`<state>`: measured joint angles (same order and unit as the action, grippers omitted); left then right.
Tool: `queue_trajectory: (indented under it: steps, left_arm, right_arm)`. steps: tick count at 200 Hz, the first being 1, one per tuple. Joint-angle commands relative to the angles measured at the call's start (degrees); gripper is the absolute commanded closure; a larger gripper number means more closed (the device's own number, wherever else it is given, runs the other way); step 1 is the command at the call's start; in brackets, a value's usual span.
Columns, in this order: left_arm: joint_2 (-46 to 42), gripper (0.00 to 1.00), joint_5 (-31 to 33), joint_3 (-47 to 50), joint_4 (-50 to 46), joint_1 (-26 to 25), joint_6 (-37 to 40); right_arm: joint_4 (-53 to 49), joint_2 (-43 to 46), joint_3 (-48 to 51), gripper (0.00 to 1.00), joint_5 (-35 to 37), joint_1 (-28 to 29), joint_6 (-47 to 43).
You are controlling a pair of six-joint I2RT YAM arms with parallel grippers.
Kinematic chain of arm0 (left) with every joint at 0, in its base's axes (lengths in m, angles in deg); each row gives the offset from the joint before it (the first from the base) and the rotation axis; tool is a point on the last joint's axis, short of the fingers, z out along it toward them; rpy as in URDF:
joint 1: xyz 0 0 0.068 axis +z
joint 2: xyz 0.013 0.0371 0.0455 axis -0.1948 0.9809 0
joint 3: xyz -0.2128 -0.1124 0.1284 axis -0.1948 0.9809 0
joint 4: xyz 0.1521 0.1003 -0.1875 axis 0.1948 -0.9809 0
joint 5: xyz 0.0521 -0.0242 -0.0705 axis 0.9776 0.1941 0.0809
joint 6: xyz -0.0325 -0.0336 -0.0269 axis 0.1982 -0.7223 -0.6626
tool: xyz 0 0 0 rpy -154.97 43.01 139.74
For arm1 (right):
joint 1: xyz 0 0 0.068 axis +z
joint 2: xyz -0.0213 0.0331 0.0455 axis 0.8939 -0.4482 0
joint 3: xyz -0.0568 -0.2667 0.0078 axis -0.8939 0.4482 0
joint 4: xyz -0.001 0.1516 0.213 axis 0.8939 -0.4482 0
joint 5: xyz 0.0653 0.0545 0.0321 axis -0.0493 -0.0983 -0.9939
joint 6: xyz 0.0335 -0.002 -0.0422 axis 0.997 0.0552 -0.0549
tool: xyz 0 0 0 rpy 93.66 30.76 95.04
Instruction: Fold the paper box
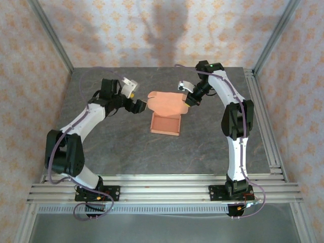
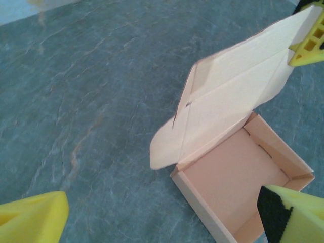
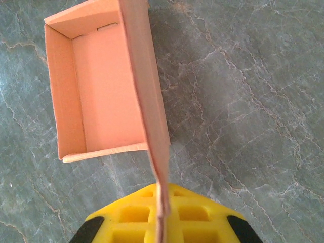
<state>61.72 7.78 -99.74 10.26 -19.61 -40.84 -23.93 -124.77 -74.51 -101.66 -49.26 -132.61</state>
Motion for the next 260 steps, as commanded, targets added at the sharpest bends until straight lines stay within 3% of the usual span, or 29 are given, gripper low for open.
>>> queue_trajectory:
  steps: [1,57,78,96,187,260]
  left_arm:
    - [3.43,0.06,-3.04,-7.55,-13.50,-0.63,12.36]
    - [18.08,0.21,-4.38,-28.13,-32.44,-0.67,25.95]
    - [24.06,0.32,-5.21,-34.75,-37.24,-0.62,27.85]
    - [26.87,0.34,-5.69,-38.20,-38.67,-0.88,28.25]
    - [32.59,0.63,-8.14,-45.13,-43.54,-2.21,29.51]
    - [32.53,0.73,-6.35,-45.00,-44.55,-1.98,29.27]
  right_arm:
    - [-1.00,2.81,0.79,1.00,-0.33,0.46,-2.25]
    - [-1.95,3.25,0.52,1.00,-0.14,0.66,-2.20]
    - [-2.18,3.72,0.69,1.00,0.16,0.72,-1.80]
    - [-2.29,3.85,0.83,1.00,0.36,0.70,-1.51]
    - [-2.25,3.57,0.80,1.00,0.49,0.92,-0.61]
    - [-2.67,2.81,-0.85,1.00,1.11,0.93,0.32]
